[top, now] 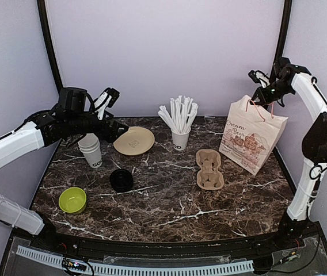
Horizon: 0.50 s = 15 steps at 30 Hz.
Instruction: Pack the takeout coffee
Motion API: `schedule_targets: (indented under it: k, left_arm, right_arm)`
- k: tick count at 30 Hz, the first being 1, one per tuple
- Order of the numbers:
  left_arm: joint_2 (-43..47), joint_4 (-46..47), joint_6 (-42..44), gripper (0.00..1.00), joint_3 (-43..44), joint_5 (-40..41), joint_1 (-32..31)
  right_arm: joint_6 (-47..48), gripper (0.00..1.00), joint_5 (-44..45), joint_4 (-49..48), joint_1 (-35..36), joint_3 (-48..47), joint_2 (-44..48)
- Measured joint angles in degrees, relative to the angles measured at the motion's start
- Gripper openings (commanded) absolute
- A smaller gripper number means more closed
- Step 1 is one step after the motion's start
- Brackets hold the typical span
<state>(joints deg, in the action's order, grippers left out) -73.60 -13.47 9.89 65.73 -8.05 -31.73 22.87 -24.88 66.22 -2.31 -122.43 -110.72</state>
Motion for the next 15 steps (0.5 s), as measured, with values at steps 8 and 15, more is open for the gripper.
schedule_targets:
  k: [8, 15]
  left_arm:
    - [-2.84, -3.91, -2.19, 0.75, 3.63, 6.56, -0.07]
    - [-5.16, -16.35, -6.58, 0.68, 11.89, 11.23, -0.07]
  right_arm:
    - [-1.86, 0.53, -2.32, -0.68, 0.9, -6.36, -3.13]
    - [-2.62, 0.59, 0.9, -2.51, -0.5, -2.12, 7.52]
